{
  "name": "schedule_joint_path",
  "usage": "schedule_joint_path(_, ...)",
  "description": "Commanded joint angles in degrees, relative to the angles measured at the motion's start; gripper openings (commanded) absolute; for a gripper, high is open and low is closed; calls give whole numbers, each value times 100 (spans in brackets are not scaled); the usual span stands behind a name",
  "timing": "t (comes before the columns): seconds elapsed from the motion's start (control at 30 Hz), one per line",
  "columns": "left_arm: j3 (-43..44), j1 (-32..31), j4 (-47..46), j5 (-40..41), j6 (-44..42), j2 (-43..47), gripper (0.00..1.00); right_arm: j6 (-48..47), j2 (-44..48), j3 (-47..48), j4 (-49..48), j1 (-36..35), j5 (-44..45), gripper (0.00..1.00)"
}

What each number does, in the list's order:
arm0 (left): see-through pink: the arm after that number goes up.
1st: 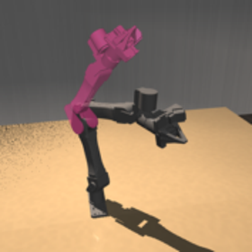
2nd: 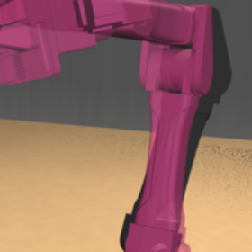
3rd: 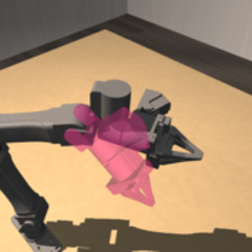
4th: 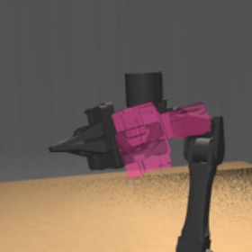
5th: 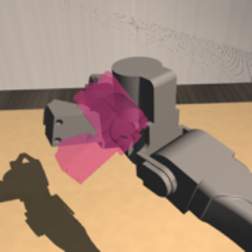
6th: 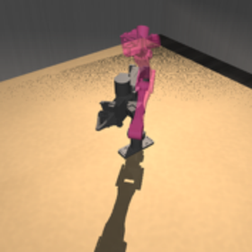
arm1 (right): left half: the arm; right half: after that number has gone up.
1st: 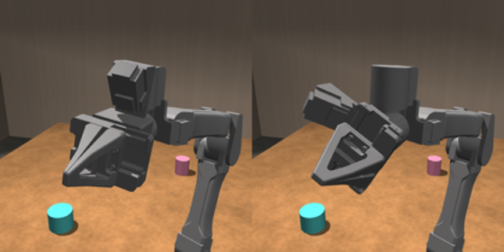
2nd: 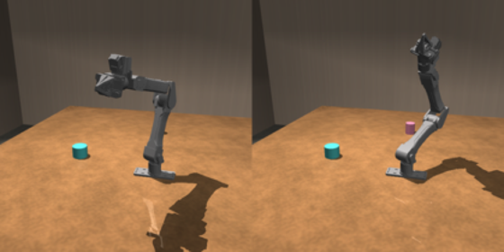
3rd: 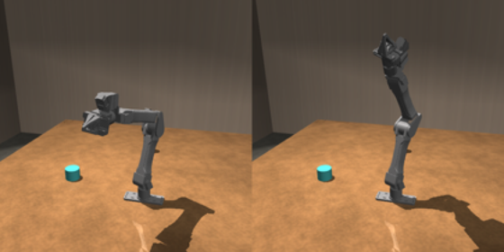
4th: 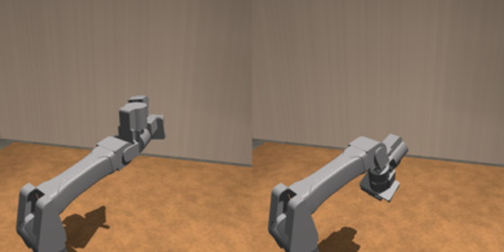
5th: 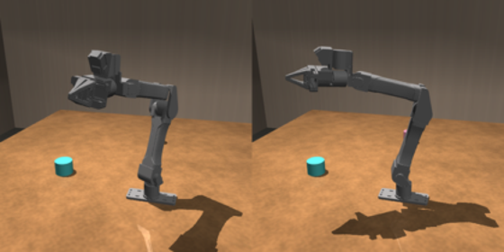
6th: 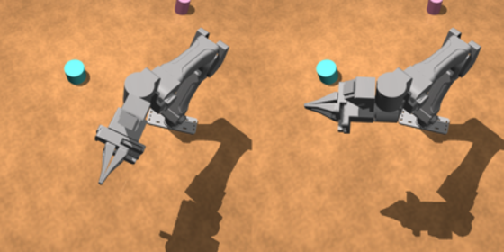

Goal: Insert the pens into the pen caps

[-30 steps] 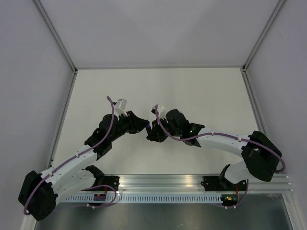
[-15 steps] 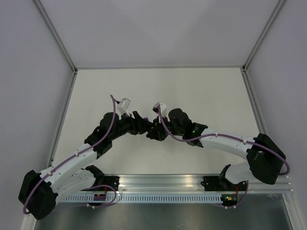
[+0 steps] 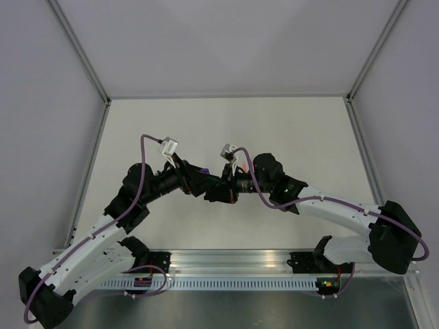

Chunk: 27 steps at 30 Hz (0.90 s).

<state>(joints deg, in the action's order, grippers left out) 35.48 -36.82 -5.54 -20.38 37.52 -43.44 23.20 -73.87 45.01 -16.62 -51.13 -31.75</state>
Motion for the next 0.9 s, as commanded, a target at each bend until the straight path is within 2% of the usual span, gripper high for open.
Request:
schedule_joint_path(0.0,266,-54,123,-449,-359,169,88,176,153,-45,-640,7,-648,0)
schedule_joint_path(0.3,327,-54,9,-519,-508,442,82,334,56,-80,-1053,-72,-1167,0)
schedule_joint_path(0.67,565,-54,10,-493,-518,319,76,334,-14,-19,-1045,-151,-1334,0)
schedule_joint_path(0.83,618,-53,-61,-669,-482,257,67,334,-14,-10,-1045,-160,-1308,0)
schedule_joint_path(0.87,600,-54,-70,-712,-465,257,61,334,-5,-10,-1045,-160,-1299,0)
